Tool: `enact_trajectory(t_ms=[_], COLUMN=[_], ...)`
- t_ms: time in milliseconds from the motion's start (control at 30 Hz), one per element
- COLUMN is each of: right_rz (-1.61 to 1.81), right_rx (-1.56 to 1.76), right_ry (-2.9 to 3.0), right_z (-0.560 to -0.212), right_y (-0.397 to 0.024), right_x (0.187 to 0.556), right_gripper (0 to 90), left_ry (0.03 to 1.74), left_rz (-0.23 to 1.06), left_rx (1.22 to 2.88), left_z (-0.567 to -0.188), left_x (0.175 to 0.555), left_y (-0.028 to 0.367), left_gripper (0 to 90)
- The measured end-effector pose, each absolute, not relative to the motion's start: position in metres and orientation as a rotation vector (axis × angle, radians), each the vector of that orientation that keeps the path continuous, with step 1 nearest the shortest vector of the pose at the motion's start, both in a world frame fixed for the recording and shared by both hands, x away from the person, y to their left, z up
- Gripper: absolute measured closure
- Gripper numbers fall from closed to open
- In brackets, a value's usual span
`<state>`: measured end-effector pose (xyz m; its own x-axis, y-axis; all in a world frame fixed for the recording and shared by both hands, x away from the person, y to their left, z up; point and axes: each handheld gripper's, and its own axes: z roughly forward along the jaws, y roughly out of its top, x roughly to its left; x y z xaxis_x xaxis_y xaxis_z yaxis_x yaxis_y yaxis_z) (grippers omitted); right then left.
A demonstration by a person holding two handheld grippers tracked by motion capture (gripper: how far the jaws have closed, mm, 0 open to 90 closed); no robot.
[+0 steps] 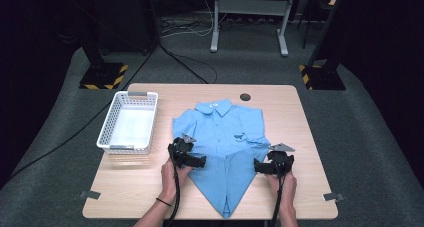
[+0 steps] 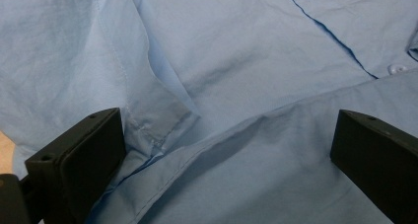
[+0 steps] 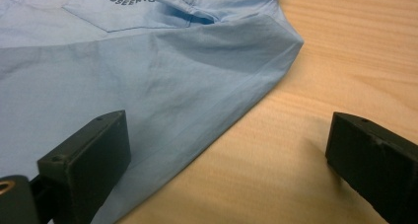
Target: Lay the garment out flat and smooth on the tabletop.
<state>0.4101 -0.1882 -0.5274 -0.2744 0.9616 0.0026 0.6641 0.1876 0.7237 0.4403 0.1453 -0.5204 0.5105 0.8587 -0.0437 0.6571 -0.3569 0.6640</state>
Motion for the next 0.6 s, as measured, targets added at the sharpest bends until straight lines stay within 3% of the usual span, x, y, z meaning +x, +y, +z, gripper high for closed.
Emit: enact_trajectory(t_ms=[233, 600], right_rz=[0.862, 0.855], right_rx=[1.523, 1.534], right_ry=[2.008, 1.994], right_z=[-0.528, -0.528], right_y=[-0.190, -0.193], right_x=[0.393, 0.366], right_gripper=[2.6, 2.6], left_ry=[1.187, 1.091], left_rz=[0.485, 0.459], left_rx=[2.108, 2.130], left_z=[-0.527, -0.529], left_x=[0.422, 0.401], left_y=[0.142, 0.144], left_gripper=[0.1, 0.1])
